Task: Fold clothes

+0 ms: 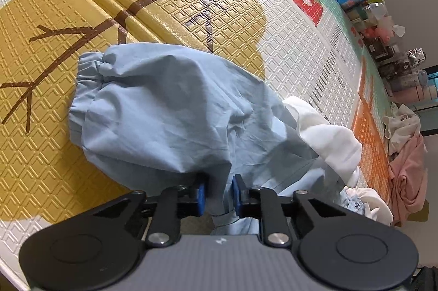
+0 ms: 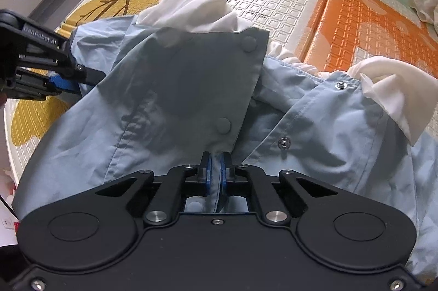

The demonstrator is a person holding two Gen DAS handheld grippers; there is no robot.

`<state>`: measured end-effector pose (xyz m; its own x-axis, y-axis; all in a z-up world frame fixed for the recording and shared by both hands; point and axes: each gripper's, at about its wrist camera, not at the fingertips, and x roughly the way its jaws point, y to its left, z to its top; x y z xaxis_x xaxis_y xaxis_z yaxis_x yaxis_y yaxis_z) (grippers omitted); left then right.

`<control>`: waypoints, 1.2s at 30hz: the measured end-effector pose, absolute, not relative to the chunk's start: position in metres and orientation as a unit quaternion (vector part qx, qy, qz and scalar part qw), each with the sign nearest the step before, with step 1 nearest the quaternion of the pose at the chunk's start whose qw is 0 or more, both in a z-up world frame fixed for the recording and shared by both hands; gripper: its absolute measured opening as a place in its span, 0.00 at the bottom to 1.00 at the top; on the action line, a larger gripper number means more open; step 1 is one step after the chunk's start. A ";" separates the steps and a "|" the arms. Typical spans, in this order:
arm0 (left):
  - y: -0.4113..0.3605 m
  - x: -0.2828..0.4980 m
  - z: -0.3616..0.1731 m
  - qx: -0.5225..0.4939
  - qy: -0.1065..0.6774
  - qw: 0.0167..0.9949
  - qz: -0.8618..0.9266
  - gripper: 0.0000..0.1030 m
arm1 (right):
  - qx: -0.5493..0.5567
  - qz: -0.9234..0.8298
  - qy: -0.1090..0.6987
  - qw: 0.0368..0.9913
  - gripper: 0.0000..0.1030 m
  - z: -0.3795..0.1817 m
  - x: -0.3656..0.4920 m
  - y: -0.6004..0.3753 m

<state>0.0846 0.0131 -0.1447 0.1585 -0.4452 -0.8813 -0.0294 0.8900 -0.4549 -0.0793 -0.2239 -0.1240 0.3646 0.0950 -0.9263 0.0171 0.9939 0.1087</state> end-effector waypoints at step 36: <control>0.025 0.089 -0.130 -0.169 0.625 0.753 -0.117 0.19 | 0.037 -0.005 0.557 0.830 0.22 -0.102 -0.095 -0.234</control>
